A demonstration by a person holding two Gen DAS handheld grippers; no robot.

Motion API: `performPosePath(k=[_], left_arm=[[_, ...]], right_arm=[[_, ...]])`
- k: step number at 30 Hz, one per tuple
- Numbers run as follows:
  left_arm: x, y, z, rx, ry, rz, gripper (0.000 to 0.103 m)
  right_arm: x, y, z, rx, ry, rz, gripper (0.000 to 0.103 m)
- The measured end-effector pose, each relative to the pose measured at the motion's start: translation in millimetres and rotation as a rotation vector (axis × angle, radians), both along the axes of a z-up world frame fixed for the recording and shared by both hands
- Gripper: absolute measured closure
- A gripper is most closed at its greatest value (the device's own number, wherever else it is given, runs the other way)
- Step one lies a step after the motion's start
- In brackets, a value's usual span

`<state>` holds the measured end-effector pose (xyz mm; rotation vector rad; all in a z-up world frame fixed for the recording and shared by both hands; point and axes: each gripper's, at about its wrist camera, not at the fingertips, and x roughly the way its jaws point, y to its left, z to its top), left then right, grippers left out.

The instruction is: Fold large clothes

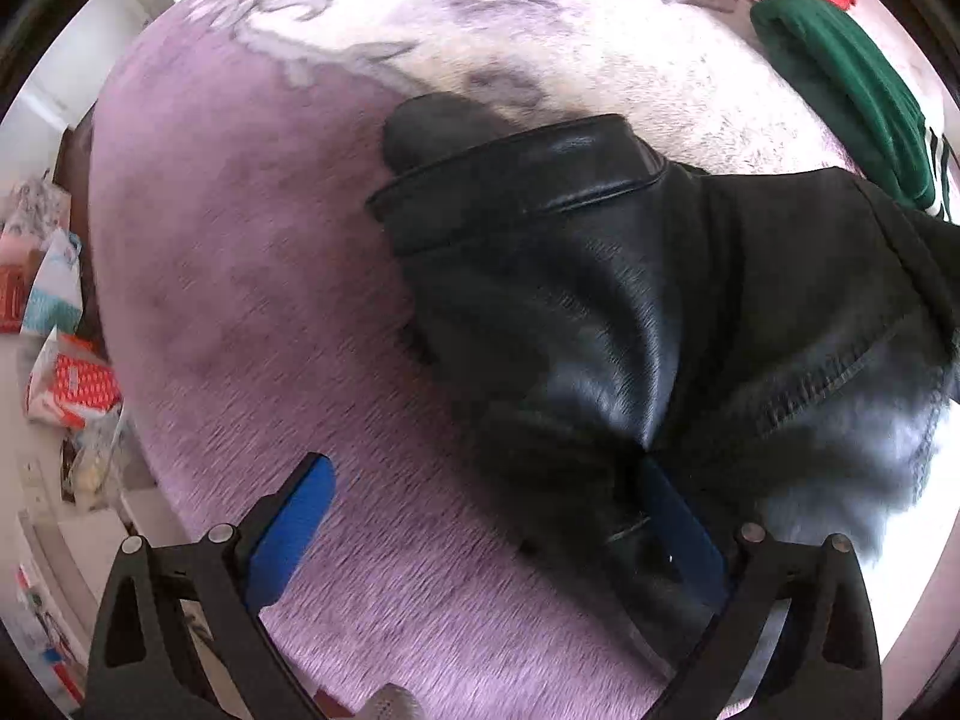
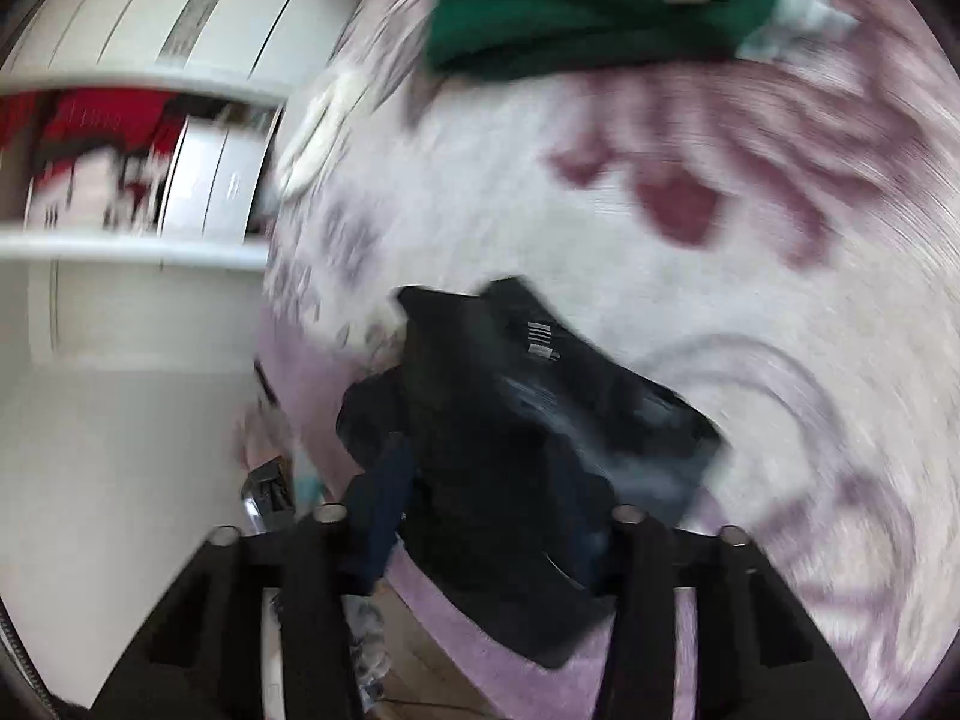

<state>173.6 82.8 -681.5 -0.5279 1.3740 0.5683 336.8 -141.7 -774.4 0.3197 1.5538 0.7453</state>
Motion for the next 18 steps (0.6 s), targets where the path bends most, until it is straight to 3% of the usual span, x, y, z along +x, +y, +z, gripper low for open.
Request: performPosePath(k=[3, 6, 9, 13, 14, 15, 16, 17, 18], left_arm=[[-20, 11, 16, -0.026, -0.036, 0.075, 0.000], [-38, 25, 32, -0.057, -0.087, 0.183, 0.000], [-48, 42, 25, -0.186, -0.163, 0.295, 0.000], [-37, 52, -14, -0.402, -0.225, 0.420, 0.002], [-35, 53, -19, -0.424, -0.234, 0.449, 0.006], [-35, 55, -22, -0.436, -0.265, 0.479, 0.027], [-33, 55, -18, -0.432, -0.289, 0.487, 0.039], [-29, 53, -11, -0.408, -0.316, 0.462, 0.063], [-25, 49, -4, -0.363, -0.307, 0.439, 0.066]], right_arm=[[6, 52, -25, -0.176, -0.014, 0.052, 0.068], [19, 64, -36, -0.228, 0.019, 0.036, 0.069], [28, 66, -27, -0.218, 0.054, 0.047, 0.067], [18, 37, 2, -0.124, 0.067, 0.021, 0.057], [12, 27, 7, -0.116, 0.067, 0.013, 0.053], [10, 21, 11, -0.115, 0.065, -0.005, 0.048], [9, 14, 14, -0.121, 0.064, -0.029, 0.045], [7, 11, 16, -0.125, 0.065, -0.045, 0.045], [7, 6, 18, -0.121, 0.069, -0.062, 0.045]])
